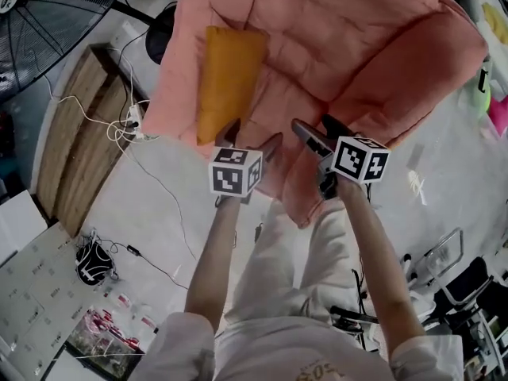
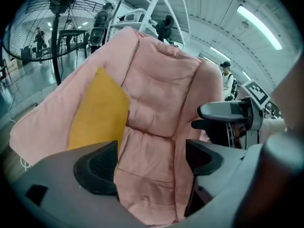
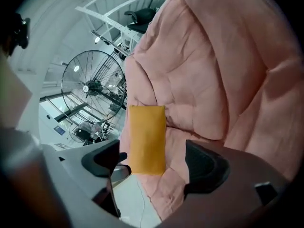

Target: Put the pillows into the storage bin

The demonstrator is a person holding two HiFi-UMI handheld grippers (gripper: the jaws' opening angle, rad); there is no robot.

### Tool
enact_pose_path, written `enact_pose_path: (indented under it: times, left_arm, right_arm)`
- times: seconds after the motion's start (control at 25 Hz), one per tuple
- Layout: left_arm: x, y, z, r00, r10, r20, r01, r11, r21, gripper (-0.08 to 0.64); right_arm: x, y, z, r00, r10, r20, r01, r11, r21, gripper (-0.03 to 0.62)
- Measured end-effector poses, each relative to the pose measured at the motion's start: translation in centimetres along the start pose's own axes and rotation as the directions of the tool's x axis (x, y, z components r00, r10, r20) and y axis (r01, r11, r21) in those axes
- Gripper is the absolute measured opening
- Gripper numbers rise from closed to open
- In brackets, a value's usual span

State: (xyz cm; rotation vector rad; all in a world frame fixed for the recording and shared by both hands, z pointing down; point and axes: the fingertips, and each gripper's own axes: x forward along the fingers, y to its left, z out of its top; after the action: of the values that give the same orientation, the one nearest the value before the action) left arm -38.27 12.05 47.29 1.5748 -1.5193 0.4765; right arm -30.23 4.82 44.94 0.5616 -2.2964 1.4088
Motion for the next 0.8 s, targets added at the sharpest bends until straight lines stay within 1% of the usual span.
enact_pose_path:
  times: [0.2,0.32,0.48,0.56,0.64,0.8]
  left_arm:
    - [0.8,4.1,-0.9,0.998,0.063,0.011,-0.063,0.998,-0.005,0.465]
    - [0.4,6.1,-0.9,0.995,0.096,0.018,-0.096,0.995,-0.011,0.469]
    - [0.9,9.3,-1.4,0.989,0.149,0.016,-0.15,0.988,0.025,0.485]
    - [1.4,10.8,-1.8,0.981,0.192,0.025,-0.193,0.98,0.046,0.489]
    - [1.9,12.2,-1.9,0.975,0.222,0.034,-0.223,0.974,0.049,0.502]
    - [2.6,13.9,-2.2,0.971,0.235,0.035,-0.236,0.971,0.036,0.532]
  right_arm:
    - [4.6,-0.2,-0.6,0.999,0.04,-0.027,-0.04,0.999,-0.019,0.428]
    - [7.0,0.0,-0.7,0.999,0.044,-0.029,-0.045,0.998,-0.043,0.432]
    - [11.2,-0.3,-0.9,0.999,0.045,-0.031,-0.048,0.994,-0.101,0.447]
    - [13.1,-0.6,-1.2,0.997,0.069,-0.036,-0.073,0.991,-0.115,0.449]
    - [14.9,-0.9,-1.1,0.996,0.087,-0.028,-0.09,0.989,-0.118,0.452]
    - [18.2,-1.0,-1.2,0.994,0.107,-0.037,-0.11,0.988,-0.107,0.483]
